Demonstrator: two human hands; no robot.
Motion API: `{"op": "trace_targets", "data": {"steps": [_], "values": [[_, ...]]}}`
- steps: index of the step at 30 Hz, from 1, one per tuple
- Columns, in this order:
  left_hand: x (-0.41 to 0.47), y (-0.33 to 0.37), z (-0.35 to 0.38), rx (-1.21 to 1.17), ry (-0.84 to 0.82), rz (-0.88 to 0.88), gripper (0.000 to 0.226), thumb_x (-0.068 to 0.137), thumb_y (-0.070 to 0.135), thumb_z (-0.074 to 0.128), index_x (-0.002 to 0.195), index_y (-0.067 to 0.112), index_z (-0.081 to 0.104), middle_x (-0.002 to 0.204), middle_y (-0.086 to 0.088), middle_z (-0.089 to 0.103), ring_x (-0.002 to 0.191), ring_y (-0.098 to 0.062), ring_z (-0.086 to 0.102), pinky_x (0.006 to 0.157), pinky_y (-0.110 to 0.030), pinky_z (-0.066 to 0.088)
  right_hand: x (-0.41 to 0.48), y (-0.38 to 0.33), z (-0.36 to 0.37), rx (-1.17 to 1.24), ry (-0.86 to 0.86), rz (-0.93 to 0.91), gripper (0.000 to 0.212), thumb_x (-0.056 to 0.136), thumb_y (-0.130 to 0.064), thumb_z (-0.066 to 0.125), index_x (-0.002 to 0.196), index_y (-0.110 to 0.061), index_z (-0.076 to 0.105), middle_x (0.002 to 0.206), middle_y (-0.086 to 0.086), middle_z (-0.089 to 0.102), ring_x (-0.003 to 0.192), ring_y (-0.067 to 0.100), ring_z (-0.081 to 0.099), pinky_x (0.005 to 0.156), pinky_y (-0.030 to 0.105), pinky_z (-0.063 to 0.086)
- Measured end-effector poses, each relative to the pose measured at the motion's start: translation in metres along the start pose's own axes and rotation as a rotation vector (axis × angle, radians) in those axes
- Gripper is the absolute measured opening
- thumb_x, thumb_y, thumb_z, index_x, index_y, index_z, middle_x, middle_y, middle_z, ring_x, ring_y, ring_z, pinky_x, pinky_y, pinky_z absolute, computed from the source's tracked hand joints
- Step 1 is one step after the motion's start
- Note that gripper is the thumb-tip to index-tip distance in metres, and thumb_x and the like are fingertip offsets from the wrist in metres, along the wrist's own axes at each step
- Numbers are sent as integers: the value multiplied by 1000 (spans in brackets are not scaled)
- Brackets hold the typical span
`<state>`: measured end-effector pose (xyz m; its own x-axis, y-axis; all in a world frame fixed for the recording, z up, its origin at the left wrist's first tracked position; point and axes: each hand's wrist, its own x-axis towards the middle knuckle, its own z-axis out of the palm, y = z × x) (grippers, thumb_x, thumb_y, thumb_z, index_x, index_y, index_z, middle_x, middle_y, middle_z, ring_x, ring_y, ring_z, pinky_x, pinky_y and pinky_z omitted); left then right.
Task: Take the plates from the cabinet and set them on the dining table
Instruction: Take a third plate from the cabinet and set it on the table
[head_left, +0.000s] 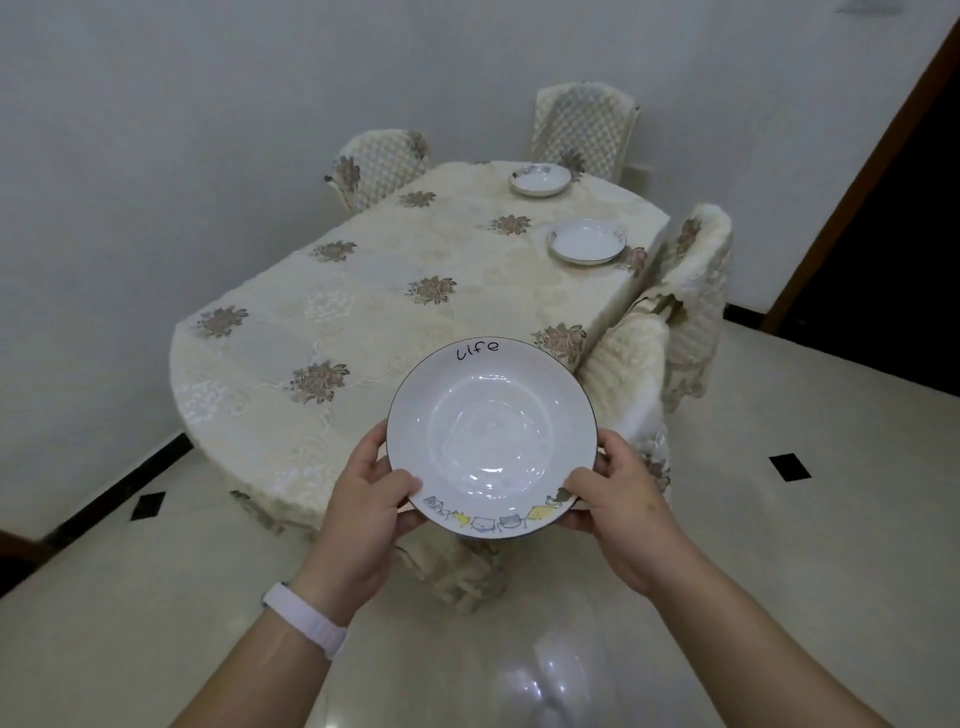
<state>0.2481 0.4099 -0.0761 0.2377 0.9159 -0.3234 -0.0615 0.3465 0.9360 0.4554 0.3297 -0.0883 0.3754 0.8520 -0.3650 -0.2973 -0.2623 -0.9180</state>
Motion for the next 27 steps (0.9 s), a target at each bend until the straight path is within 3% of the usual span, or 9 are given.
{"op": "trace_targets", "data": {"steps": [3,7,10,12,14,17,20,22,27], "values": [[20,4,1,-13,35,-10,67,83,-13,44,133,30,52,111,-9,70,87,-25,65,70,-41,58,24,-6,3,11,-27,26,44,88,9,48,117,-22,55,109,1,72,91,26,72,62,35,58],[52,7,-6,-15,56,-19,66,83,-13,45,132,31,53,108,-6,71,88,-24,65,68,-38,58,54,-11,13,7,-58,48,43,89,10,46,116,-22,55,109,0,72,89,21,73,63,32,58],[77,6,-14,-16,31,-26,67,84,-14,45,133,30,52,106,-3,72,85,-20,68,67,-36,57,77,-11,25,-13,-38,58,44,88,11,45,116,-21,56,106,2,73,85,21,74,64,36,60],[97,6,-21,-20,11,-34,66,84,-14,45,134,29,52,104,-3,73,81,-19,69,66,-36,59,92,-11,36,-39,-8,53,44,88,11,46,115,-22,56,105,4,73,87,26,73,71,47,62],[119,8,-26,-27,-12,-58,66,85,-15,45,134,28,52,103,-4,72,80,-18,69,66,-36,59,105,-13,47,-64,36,59,43,87,9,48,113,-23,57,105,6,73,92,34,71,79,55,59],[149,15,-35,-49,-71,-81,66,85,-14,45,135,29,52,102,-4,72,81,-20,68,66,-36,58,125,-18,62,-78,90,72,43,87,10,48,112,-24,58,102,8,73,95,39,69,79,60,54],[186,20,-44,-47,-110,-97,66,85,-14,46,136,28,51,99,-2,72,83,-19,67,67,-37,57,148,-24,79,-101,117,78,44,88,10,48,116,-22,58,98,5,74,85,28,73,64,44,61],[205,24,-50,-41,-131,-114,66,85,-14,46,135,29,52,99,0,72,83,-17,67,67,-36,57,161,-26,90,-118,135,96,44,89,10,47,118,-21,57,102,6,73,80,22,72,56,29,56],[251,32,-71,-25,-231,-123,65,85,-14,45,130,32,55,105,-2,72,86,-16,68,68,-35,57,190,-24,116,-127,178,100,41,89,10,47,118,-18,56,107,13,67,79,23,69,52,23,52]]}}
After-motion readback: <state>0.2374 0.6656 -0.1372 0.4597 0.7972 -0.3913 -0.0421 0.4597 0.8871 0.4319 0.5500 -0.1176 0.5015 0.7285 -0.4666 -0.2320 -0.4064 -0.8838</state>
